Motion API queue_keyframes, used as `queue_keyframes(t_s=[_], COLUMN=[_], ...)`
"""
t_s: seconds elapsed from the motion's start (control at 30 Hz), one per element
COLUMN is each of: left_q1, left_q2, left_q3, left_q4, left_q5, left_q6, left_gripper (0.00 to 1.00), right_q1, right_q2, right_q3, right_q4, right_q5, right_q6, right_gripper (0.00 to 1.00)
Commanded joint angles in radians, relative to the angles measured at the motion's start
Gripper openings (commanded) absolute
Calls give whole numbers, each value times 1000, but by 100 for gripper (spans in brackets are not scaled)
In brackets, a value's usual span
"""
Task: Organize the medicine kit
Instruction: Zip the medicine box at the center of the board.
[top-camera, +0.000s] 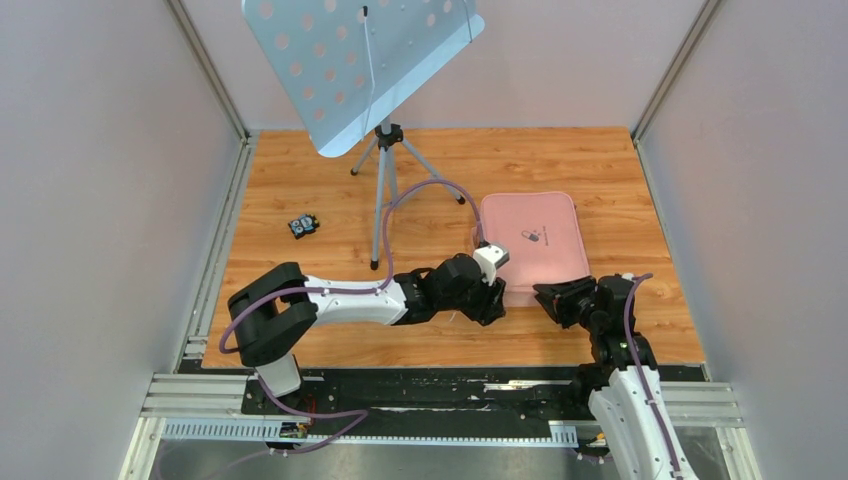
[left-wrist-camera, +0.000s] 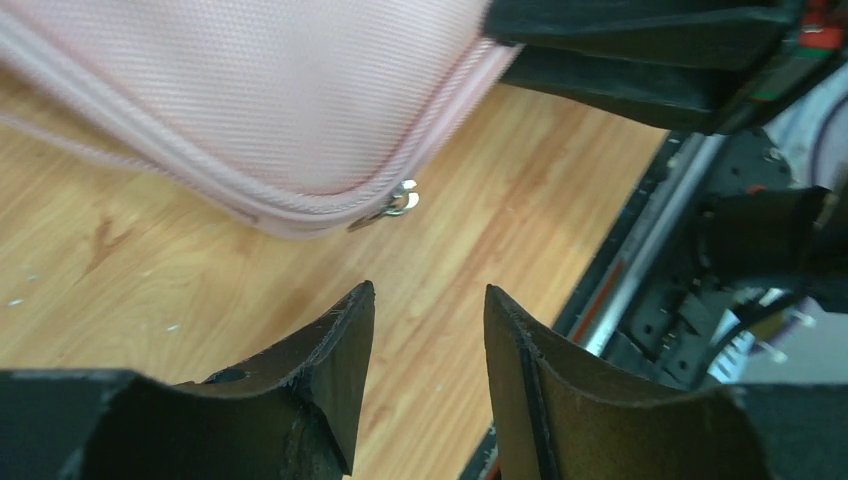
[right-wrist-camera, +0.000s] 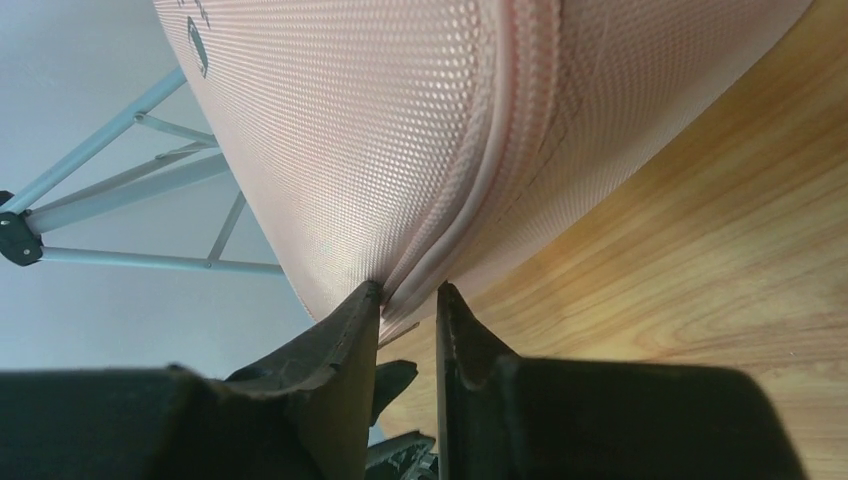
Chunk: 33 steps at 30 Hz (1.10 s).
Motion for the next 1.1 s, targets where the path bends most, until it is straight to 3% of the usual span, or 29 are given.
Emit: queue_keyframes(t_s=[0.0,0.4,0.8,1.07], left_q1=[3,0,-36,-39], left_q2=[-3,32,76,95], left_q3=[-13,-60,-53,-36], left_q4=[109,270,305,304], left_q5=[-167,-234,-313,-238], left_q6=[-2,38,37,-36], left_gripper=[53,57,48,47], right_q1=[5,5,5,5], right_q2=[-10,8,46,57], right_q3=[-9,-1,16,16], right_q4=[79,86,115,122], right_q5=[2,5,2,-1], right_q6=[30,29,29,26], right_gripper=[21,18,18,18])
